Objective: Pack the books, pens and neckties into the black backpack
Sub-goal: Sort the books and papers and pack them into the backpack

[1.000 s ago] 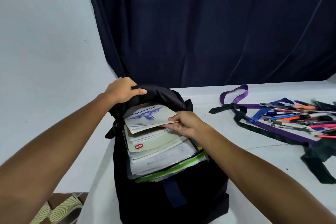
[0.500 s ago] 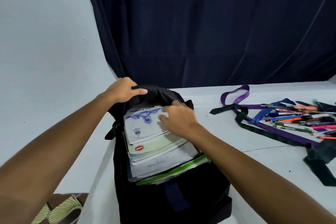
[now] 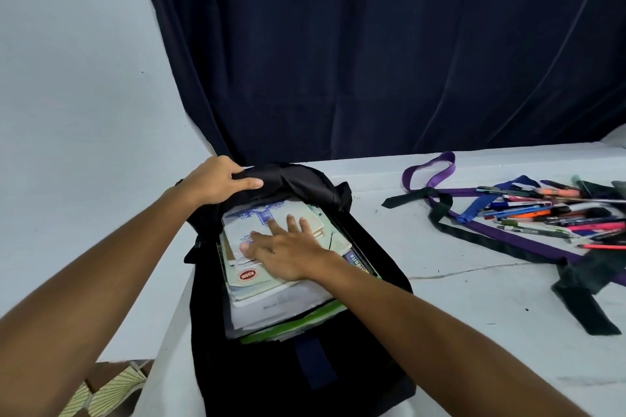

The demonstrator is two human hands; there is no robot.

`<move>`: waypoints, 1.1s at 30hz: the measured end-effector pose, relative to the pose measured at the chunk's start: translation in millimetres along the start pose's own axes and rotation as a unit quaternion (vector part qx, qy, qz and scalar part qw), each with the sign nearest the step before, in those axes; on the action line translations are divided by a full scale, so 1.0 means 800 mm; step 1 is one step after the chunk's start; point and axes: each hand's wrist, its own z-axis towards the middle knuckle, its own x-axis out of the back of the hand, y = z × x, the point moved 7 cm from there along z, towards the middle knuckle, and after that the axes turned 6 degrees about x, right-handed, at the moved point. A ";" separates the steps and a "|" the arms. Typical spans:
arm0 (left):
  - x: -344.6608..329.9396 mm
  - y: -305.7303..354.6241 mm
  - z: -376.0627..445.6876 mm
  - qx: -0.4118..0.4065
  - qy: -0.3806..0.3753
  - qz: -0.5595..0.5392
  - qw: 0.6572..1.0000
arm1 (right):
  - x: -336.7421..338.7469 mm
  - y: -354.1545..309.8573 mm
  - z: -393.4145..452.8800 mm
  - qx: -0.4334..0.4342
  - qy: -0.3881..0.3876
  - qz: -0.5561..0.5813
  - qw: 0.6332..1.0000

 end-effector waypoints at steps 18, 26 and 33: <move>-0.161 0.276 -0.013 -0.202 -0.032 -0.068 0.977 | 0.106 0.308 -0.294 -0.120 0.287 0.193 0.931; -0.308 0.528 0.013 -0.249 -0.104 -0.075 0.960 | 0.137 0.512 -0.463 -0.197 0.305 0.192 0.912; -0.433 0.722 0.015 -0.276 -0.167 -0.090 0.942 | 0.153 0.683 -0.602 -0.310 0.362 0.192 0.858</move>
